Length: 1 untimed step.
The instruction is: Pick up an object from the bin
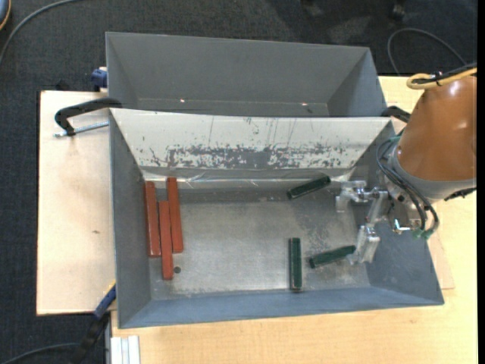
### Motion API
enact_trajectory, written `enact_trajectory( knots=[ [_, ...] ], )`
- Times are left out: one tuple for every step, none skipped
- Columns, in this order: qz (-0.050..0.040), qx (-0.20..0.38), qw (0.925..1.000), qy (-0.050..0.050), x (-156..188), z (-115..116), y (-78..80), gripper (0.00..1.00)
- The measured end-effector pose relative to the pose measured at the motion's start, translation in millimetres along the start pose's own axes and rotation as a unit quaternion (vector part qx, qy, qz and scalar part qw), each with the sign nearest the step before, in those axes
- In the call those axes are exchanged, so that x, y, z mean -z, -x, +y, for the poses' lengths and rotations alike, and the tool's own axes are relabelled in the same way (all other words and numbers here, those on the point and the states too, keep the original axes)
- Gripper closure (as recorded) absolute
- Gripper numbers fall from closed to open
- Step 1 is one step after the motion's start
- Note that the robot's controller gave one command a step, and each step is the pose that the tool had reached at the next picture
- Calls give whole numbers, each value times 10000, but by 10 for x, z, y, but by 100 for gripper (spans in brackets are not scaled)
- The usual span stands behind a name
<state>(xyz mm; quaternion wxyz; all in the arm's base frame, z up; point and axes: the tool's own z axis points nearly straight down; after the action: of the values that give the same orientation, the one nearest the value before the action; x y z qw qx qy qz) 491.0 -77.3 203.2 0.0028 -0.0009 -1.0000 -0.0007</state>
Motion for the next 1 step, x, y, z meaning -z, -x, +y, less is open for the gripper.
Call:
enact_trajectory(
  knots=[
    [-15, 1575, 9875, -1, -1231, 15, 501, 0]
  ],
)
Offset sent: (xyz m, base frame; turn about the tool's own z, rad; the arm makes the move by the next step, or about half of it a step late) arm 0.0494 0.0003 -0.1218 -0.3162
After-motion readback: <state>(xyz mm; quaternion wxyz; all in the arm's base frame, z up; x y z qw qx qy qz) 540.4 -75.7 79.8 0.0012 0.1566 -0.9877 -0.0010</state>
